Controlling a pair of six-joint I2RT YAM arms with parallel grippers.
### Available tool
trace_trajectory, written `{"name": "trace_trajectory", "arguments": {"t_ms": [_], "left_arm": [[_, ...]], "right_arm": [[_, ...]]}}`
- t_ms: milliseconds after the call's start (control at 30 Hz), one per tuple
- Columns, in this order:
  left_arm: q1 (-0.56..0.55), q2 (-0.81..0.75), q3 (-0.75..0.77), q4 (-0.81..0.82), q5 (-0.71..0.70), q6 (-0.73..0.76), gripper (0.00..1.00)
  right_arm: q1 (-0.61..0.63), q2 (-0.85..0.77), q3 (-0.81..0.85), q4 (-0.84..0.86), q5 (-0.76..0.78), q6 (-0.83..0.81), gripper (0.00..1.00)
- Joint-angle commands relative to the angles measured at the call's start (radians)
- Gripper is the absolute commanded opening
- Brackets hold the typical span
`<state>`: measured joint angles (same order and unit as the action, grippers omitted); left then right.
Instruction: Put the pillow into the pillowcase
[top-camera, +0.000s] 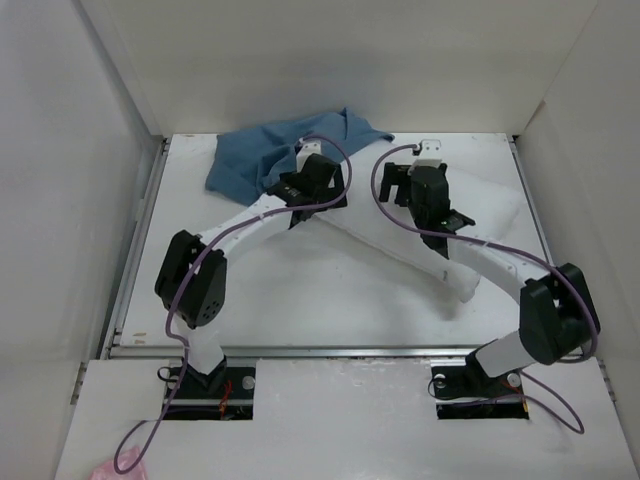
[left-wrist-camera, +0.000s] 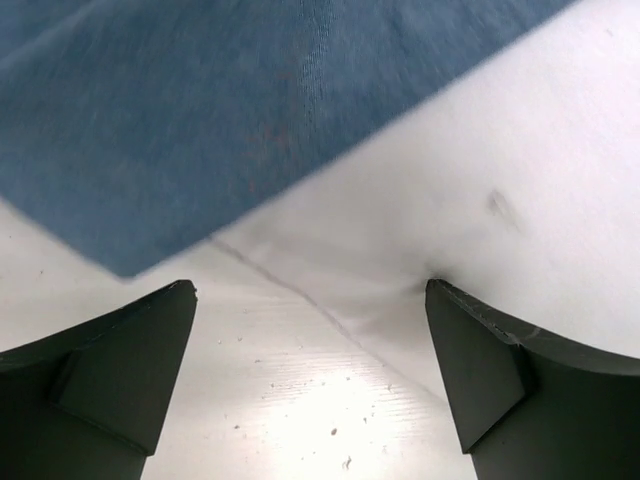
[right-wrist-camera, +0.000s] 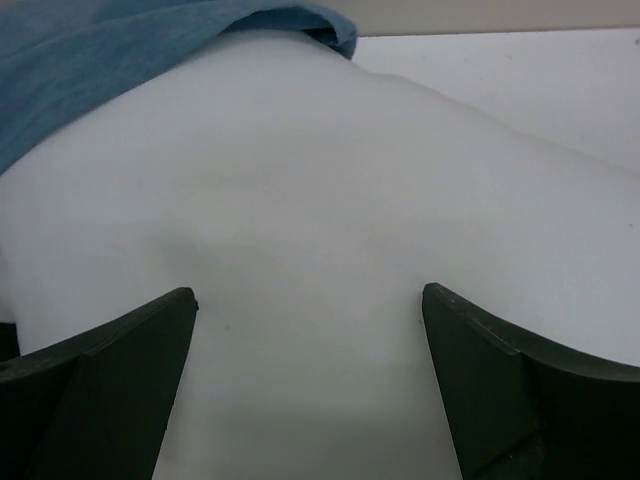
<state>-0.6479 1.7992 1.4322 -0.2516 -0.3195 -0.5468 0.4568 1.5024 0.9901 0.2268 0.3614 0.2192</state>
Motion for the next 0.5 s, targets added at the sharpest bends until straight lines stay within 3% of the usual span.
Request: {"name": "trace_trajectory", "arguments": {"t_ms": [0,133,300,467], "left_arm": [[-0.007,-0.118,-0.007,0.066,0.01,0.056,1.0],[-0.016,-0.328,-0.225,0.091,-0.035,-0.005,1.0],[-0.007,-0.567,-0.462,0.028,-0.165,-0.204,1.0],[0.002,-0.652,-0.625,-0.084,-0.265,-0.363,1.0]], "right_arm": [[0.043,-0.099,-0.013,-0.104,-0.055,-0.132,1.0],[0.166,-0.197,-0.022,-0.075,-0.058,-0.374,1.0],[0.259,-0.145,0.063,-0.115,-0.228,-0.477,1.0],[0.376,0.125,0.232,-0.202,-0.015,-0.611,1.0]]}}
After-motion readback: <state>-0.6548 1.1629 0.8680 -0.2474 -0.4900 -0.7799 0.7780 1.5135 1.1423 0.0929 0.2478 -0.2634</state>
